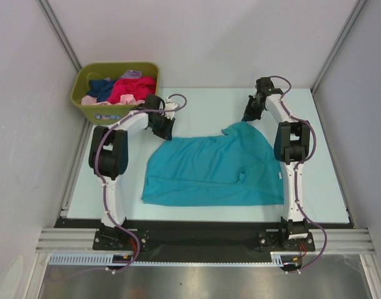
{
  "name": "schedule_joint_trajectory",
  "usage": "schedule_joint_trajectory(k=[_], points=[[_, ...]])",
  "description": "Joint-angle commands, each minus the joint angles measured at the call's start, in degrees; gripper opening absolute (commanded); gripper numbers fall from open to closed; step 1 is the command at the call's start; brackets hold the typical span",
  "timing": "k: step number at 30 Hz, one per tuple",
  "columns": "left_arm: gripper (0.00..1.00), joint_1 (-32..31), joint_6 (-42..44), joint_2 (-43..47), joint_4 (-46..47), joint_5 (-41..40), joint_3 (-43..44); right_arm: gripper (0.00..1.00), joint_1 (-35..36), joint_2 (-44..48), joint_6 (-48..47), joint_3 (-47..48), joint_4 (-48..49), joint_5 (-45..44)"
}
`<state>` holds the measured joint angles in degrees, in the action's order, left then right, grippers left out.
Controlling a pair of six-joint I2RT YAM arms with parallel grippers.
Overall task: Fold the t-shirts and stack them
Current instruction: Fold the tshirt
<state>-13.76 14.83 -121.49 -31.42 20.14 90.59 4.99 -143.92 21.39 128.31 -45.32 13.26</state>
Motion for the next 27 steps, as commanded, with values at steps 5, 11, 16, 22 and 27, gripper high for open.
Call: schedule_joint_trajectory(k=[5, 11, 16, 22, 27], points=[[0.00, -0.6, 2.6, 9.4, 5.9, 3.7, -5.3, 0.00, -0.5, 13.2, -0.3, -8.9, 4.8, 1.2], [0.00, -0.7, 9.6, 18.2, 5.5, 0.2, -13.5, 0.00, 0.6, 33.8, -1.0, -34.8, 11.2, -1.5], [0.00, -1.7, 16.8, 25.8, 2.8, -2.0, -19.1, 0.00, 2.1, 47.9, 0.2, -52.8, 15.7, -4.2], [0.03, -6.6, 18.9, 33.5, -4.6, -2.7, -29.0, 0.00, 4.2, 62.0, 4.1, -71.7, 20.4, -7.0], [0.42, -9.4, 23.4, 39.7, -16.0, 1.6, -36.0, 0.00, 4.4, 66.7, 4.5, -78.7, 21.9, -7.5]])
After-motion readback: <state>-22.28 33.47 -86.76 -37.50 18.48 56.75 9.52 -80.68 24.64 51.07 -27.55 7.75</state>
